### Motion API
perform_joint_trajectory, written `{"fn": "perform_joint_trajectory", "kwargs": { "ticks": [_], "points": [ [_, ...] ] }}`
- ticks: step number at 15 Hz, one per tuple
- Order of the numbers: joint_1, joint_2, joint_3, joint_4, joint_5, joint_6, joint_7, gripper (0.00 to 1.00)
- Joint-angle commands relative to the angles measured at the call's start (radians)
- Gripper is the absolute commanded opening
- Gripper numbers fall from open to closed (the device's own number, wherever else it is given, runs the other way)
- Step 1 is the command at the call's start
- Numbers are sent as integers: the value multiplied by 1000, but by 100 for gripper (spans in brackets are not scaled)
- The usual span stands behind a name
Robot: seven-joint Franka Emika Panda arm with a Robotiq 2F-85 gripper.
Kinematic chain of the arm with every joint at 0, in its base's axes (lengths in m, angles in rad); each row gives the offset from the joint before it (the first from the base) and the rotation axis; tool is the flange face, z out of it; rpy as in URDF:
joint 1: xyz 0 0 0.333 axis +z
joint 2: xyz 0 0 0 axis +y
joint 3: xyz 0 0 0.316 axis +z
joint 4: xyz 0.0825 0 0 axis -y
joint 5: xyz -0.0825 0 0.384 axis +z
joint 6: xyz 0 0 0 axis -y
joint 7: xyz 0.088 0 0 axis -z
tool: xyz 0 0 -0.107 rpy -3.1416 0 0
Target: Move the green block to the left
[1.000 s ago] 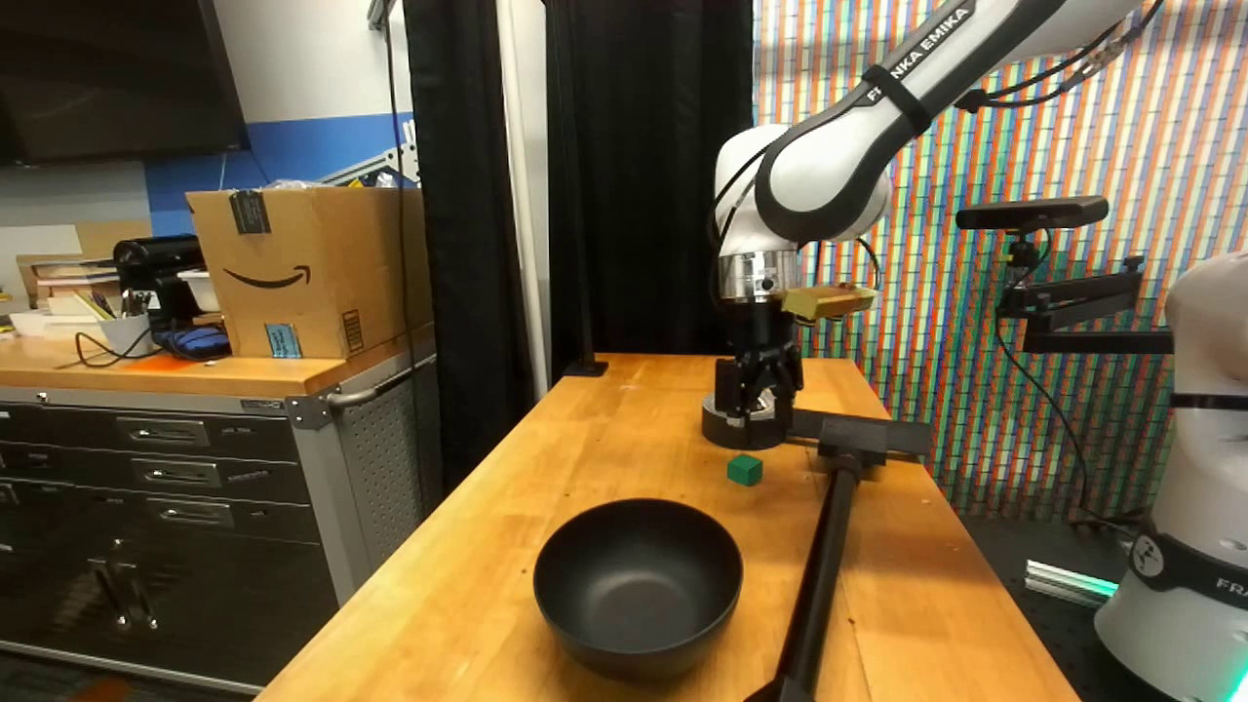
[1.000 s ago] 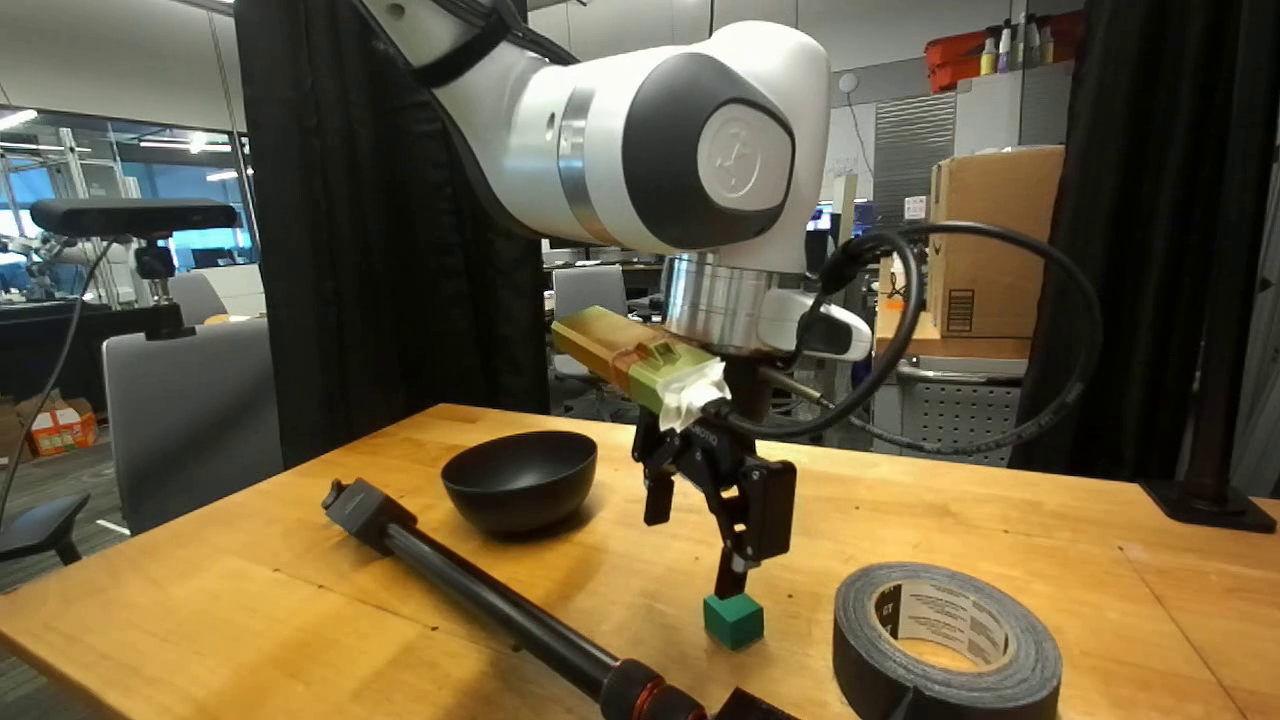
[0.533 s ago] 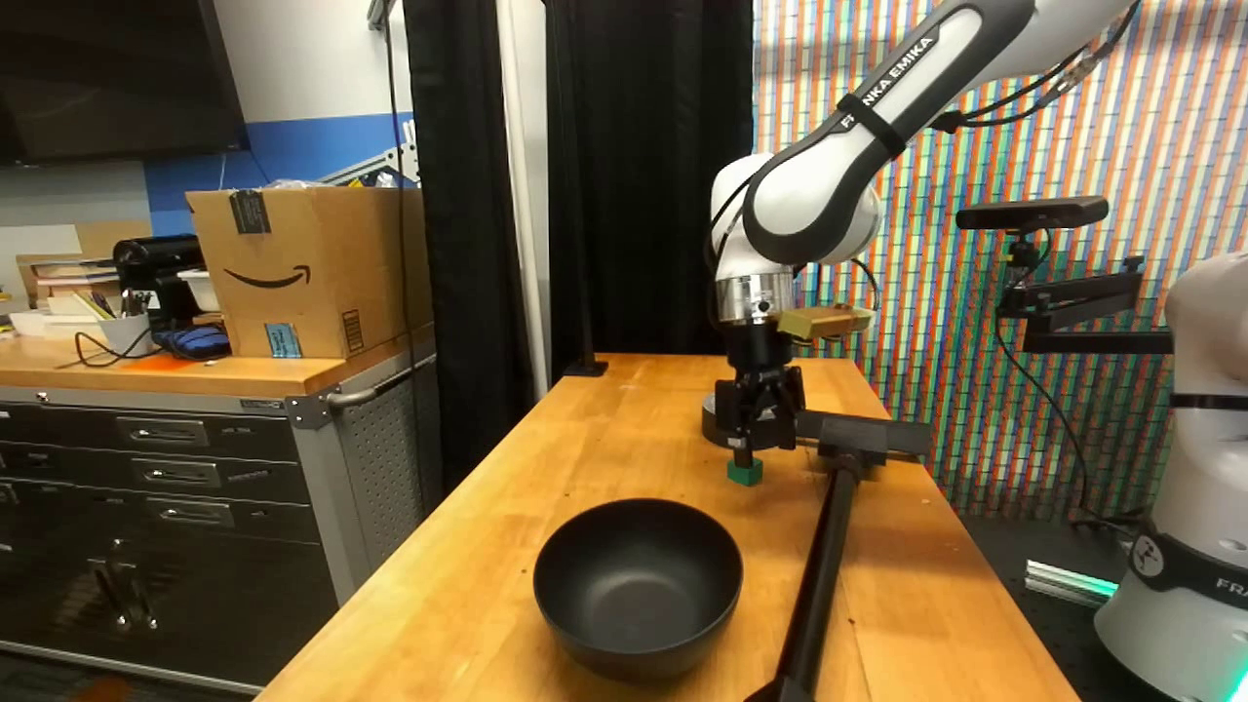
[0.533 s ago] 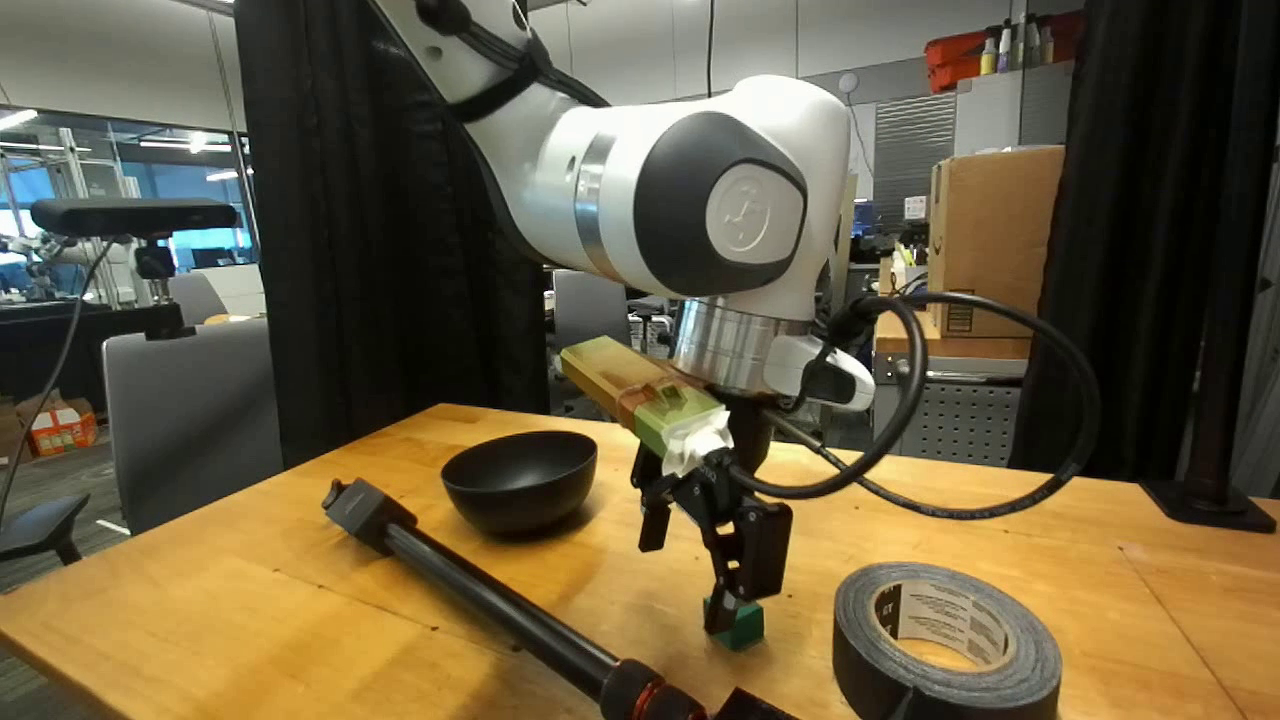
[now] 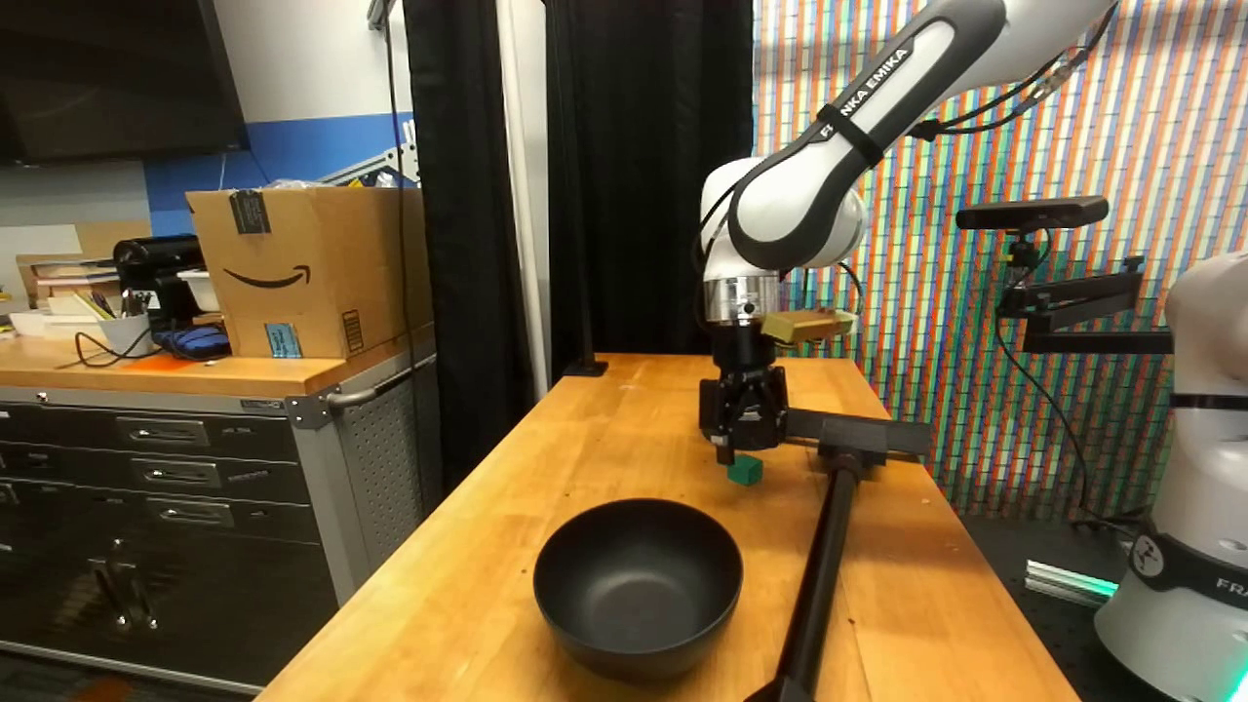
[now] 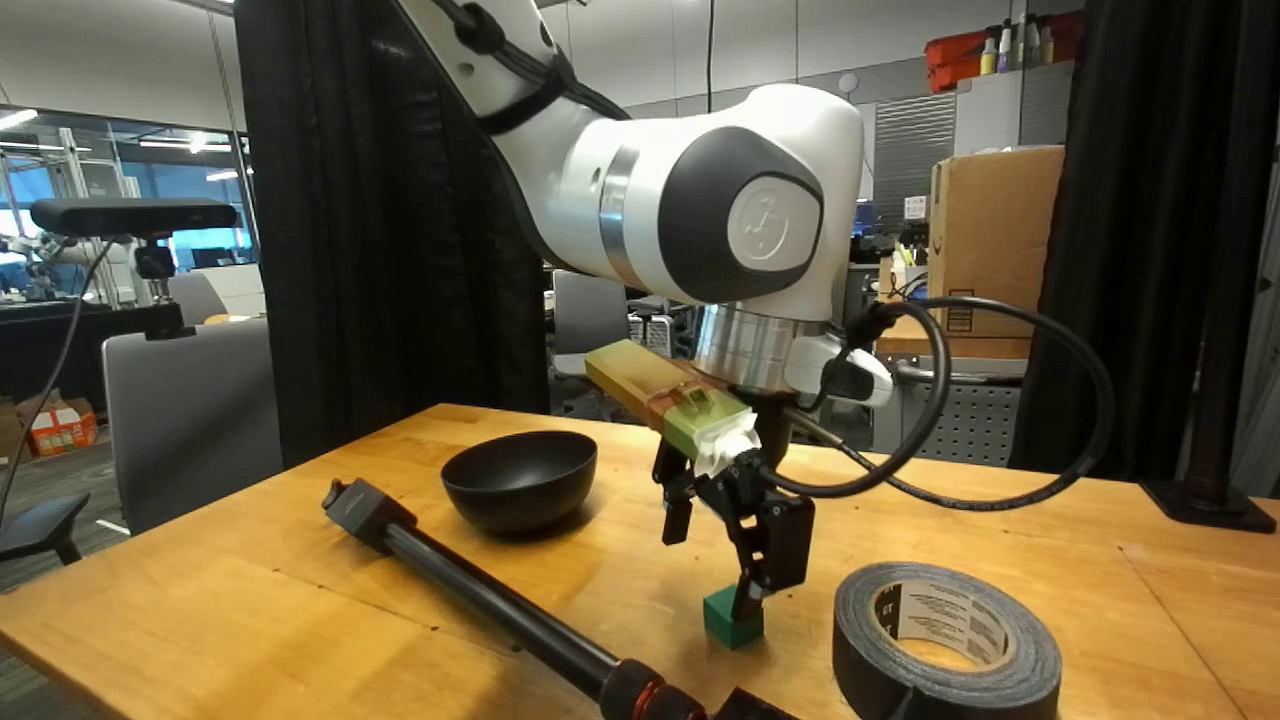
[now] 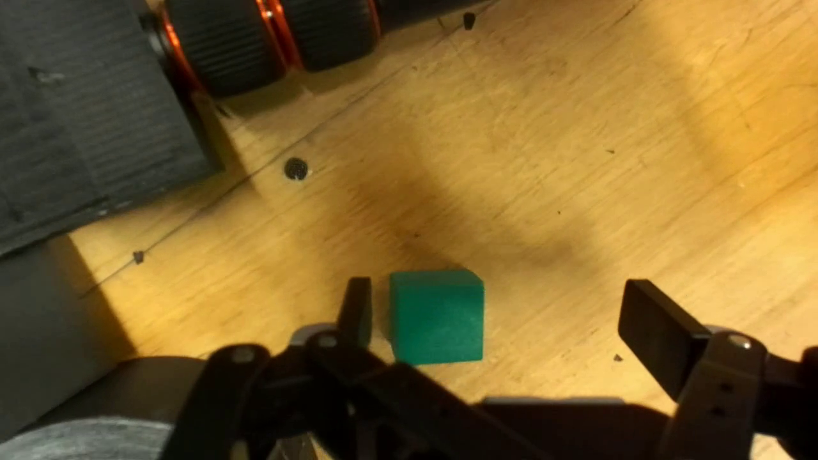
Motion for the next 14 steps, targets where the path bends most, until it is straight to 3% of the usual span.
{"fn": "perform_joint_trajectory", "kwargs": {
  "ticks": [1,12,13,14],
  "points": [
    [8,50,-11,50,32,26,-35,100],
    [-2,95,-24,50,60,40,-55,100],
    [-2,93,-25,47,61,40,-54,94],
    [-2,90,-26,44,61,40,-52,74]
  ]
}}
